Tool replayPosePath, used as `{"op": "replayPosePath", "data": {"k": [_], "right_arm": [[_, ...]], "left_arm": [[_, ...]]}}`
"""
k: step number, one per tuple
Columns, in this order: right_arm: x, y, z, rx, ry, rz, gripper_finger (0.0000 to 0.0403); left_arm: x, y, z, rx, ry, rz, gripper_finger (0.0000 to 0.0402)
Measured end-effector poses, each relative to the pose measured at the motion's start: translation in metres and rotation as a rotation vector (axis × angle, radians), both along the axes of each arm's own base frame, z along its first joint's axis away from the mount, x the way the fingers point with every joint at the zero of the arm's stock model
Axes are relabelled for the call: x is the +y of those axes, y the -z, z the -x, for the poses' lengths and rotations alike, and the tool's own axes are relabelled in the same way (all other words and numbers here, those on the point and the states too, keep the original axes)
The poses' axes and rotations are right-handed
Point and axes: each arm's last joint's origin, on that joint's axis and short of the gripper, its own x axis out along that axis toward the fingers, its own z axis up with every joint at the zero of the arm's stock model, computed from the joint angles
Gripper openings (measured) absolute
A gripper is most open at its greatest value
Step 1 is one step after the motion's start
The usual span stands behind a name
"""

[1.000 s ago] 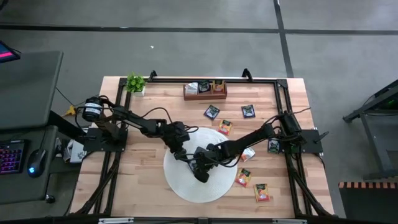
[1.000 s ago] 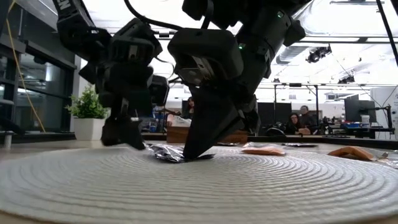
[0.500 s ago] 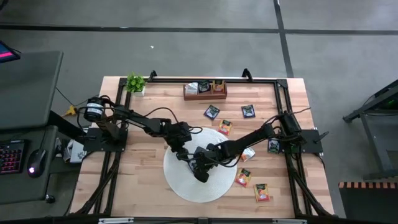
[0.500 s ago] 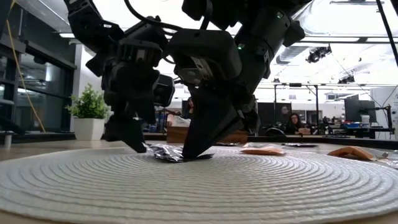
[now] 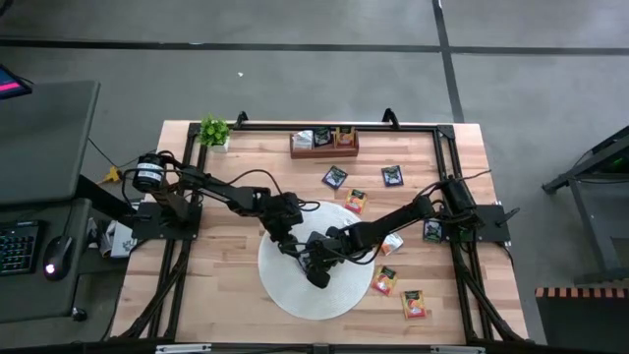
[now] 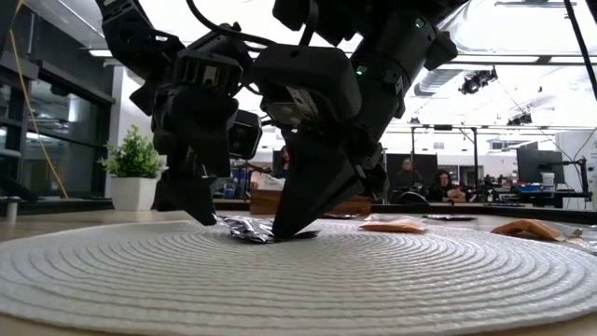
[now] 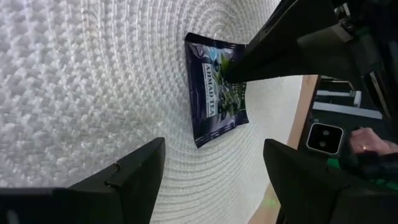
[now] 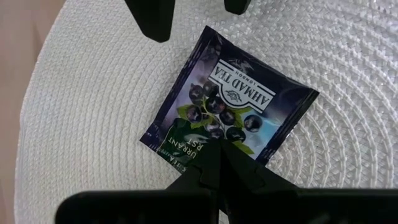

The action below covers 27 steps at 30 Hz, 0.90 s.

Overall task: Pick & Place Tea
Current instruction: Put the blue tea bag into the middle section of the wooden organizer

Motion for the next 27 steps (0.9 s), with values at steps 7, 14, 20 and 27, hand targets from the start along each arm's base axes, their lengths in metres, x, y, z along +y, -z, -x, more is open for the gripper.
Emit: {"op": "replayPosePath", "data": {"k": [7,14,20,27], "right_arm": [[-0.0005,-0.0008,-0.0019,-0.022,0.007,0.004,0.0000],[-0.0005,-0.0009,-0.0024,-0.029,0.011,0.006,0.0000],[-0.0005,-0.0009,-0.0024,-0.030,0.010,0.005,0.0000],[-0.0005,-0.0010,-0.0025,-0.030,0.010,0.006,0.0000]], "left_arm": [[0.0000,-0.0023,-0.0027,-0.033,-0.007,0.006,0.0271],[-0.0001,-0.0037,-0.0039,-0.040,-0.019,0.020,0.0271],[0.0004,-0.0019,-0.0025,-0.015,-0.036,0.001,0.0271],[-0.0079,-0.0023,-0.0023,-0.021,-0.013,-0.003,0.0271]]}}
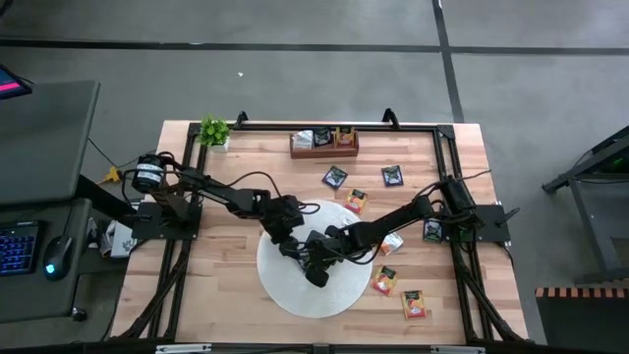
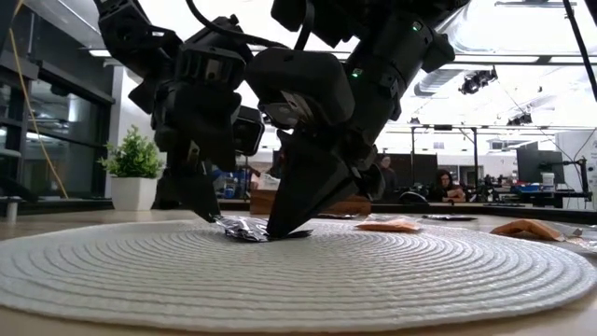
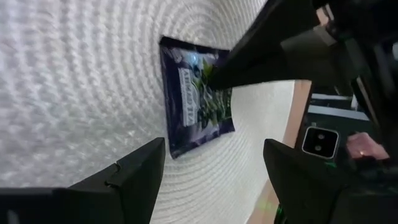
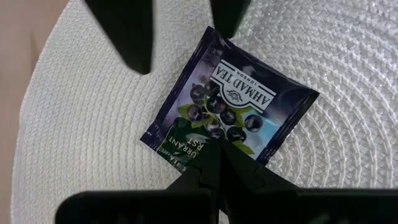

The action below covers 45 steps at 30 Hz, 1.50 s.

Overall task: Pick & Place Tea
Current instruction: Put the blue tea bag into the middle section of the wooden organizer

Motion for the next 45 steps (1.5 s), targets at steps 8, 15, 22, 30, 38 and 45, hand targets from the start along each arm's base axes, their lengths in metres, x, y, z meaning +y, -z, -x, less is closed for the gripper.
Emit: {"op": "replayPosePath", "data": {"k": [8,15,22,30,38,45], "right_arm": [[-0.0001,0.0000,0.0000,-0.001,0.001,0.002,0.0000],[0.0002,-0.0004,-0.0005,-0.007,0.001,0.000,0.0000],[0.0001,-0.0007,-0.0011,-0.014,0.005,0.002,0.0000],[0.0000,-0.0012,-0.0017,-0.023,0.008,0.006,0.0000],[0.0002,-0.0020,-0.0028,-0.038,0.011,0.004,0.0000],[0.0003,-0.0021,-0.0030,-0.040,0.010,0.004,0.0000]], "left_arm": [[-0.0038,0.0003,0.0002,0.002,-0.006,-0.016,0.0271],[-0.0033,0.0000,-0.0005,0.001,-0.022,-0.020,0.0271],[-0.0035,-0.0004,-0.0008,-0.001,-0.024,-0.014,0.0271],[-0.0035,-0.0005,-0.0010,-0.001,-0.026,-0.010,0.0271],[-0.0036,-0.0004,-0.0008,0.013,-0.041,0.002,0.0271],[-0.0034,0.0031,-0.0028,0.008,-0.042,0.001,0.0246]]}}
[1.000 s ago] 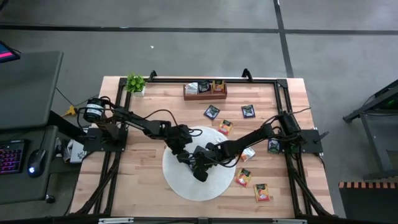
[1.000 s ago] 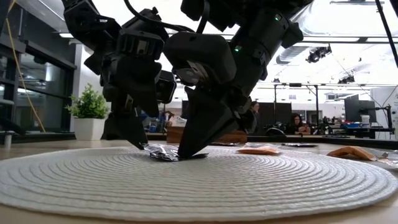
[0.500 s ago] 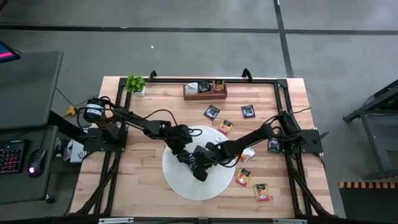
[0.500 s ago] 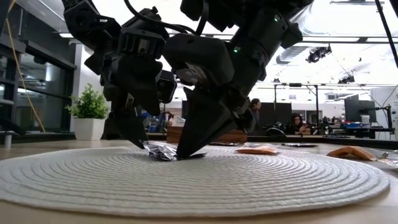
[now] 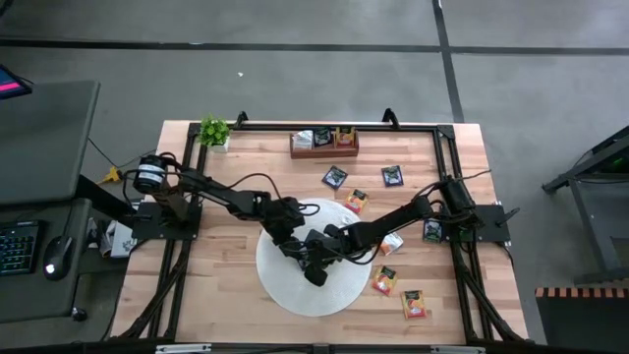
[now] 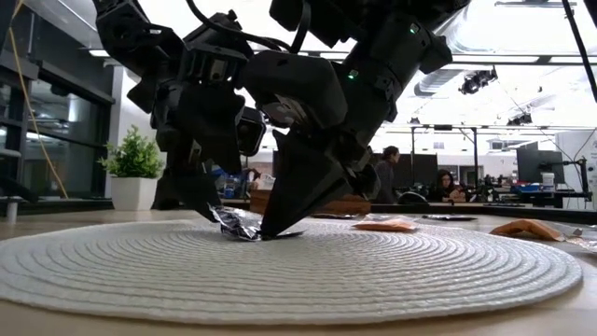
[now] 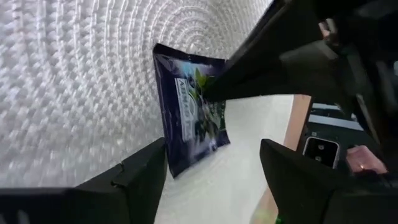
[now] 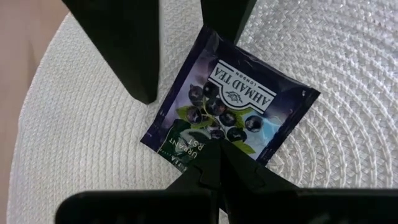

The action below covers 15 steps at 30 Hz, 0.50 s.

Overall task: Pick & Place Tea
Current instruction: Put the blue tea bag into the middle section of the wooden organizer

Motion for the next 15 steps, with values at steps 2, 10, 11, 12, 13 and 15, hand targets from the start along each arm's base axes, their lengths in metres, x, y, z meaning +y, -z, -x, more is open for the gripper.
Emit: {"op": "replayPosePath", "data": {"k": [2,10,11,12,13,15], "right_arm": [[0.0000,-0.0001,-0.0001,-0.001,0.000,0.000,0.0000],[0.0002,-0.0006,-0.0008,-0.010,0.002,-0.004,0.0000],[0.0002,-0.0007,-0.0009,-0.011,0.002,-0.005,0.0000],[0.0003,-0.0008,-0.0010,-0.013,0.002,-0.005,0.0000],[0.0003,-0.0009,-0.0011,-0.014,0.002,-0.006,0.0000],[0.0003,-0.0009,-0.0011,-0.015,0.002,-0.006,0.0000]], "left_arm": [[0.0005,0.0025,0.0010,0.019,-0.003,-0.002,0.0229],[0.0014,0.0067,-0.0001,0.020,-0.019,-0.038,0.0133],[0.0015,0.0064,-0.0003,0.013,-0.015,-0.044,0.0118],[0.0016,0.0065,-0.0003,0.011,-0.010,-0.048,0.0102],[0.0015,0.0067,-0.0001,0.010,-0.008,-0.051,0.0085],[0.0017,0.0066,-0.0003,0.002,-0.004,-0.065,0.0046]]}}
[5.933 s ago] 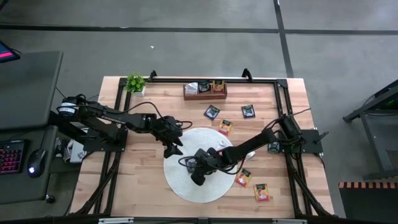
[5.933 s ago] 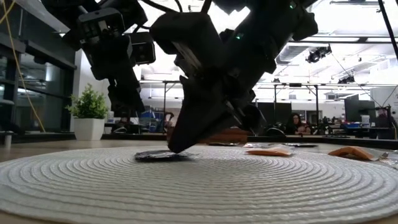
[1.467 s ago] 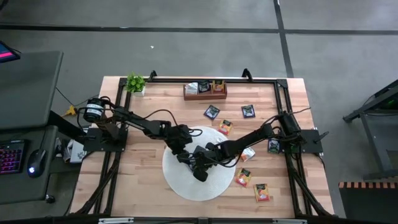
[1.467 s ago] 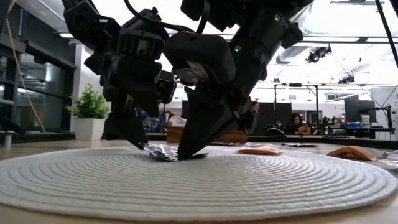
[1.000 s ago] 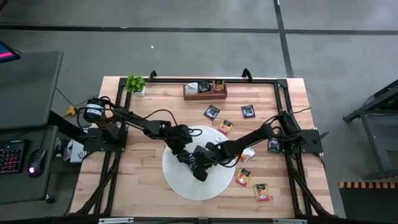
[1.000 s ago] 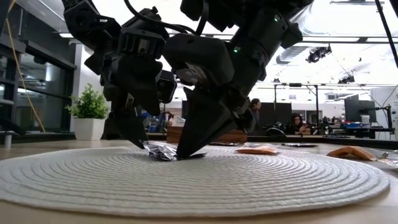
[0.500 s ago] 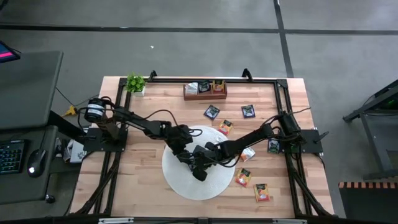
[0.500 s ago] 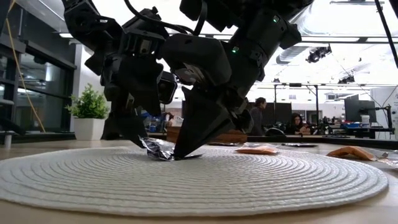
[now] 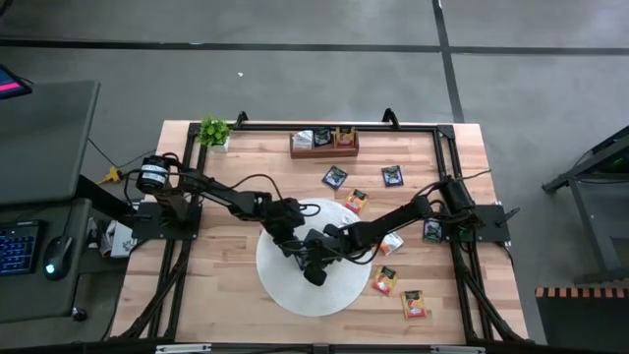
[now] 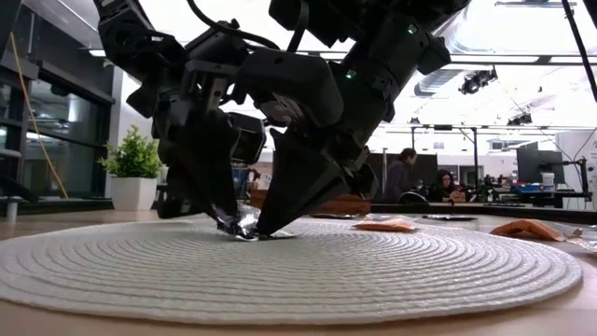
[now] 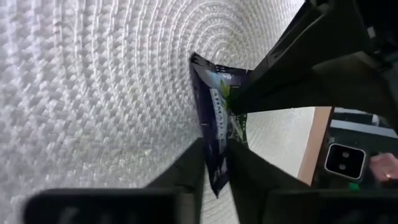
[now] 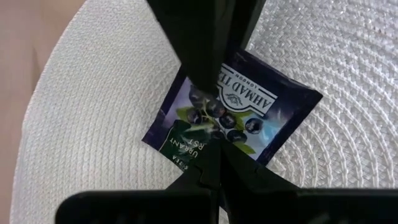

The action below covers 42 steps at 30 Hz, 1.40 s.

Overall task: Pick & Place Tea
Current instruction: Put the blue tea bag into the middle section of the wooden organizer

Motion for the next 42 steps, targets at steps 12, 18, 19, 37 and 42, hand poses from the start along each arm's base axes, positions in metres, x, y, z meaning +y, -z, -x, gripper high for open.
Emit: {"op": "replayPosePath", "data": {"k": [12,18,19,37,42], "right_arm": [[0.004,-0.022,0.003,-0.053,-0.003,-0.011,0.0000],[0.006,-0.060,0.013,-0.134,0.038,0.041,0.0000],[0.006,-0.067,0.016,-0.137,0.046,0.053,0.0000],[-0.016,-0.165,0.082,-0.206,0.216,0.227,0.0000],[-0.032,-0.173,0.099,-0.261,0.258,0.246,0.0000]], "left_arm": [[0.001,0.000,0.000,-0.026,0.026,-0.050,0.0003],[0.003,-0.001,-0.002,-0.051,-0.025,-0.112,0.0001],[0.003,-0.001,-0.003,-0.063,-0.037,-0.126,0.0001],[0.019,-0.093,0.009,-0.437,-0.480,-0.453,0.0000],[0.026,-0.126,0.024,-0.546,-0.665,-0.572,0.0000]]}}
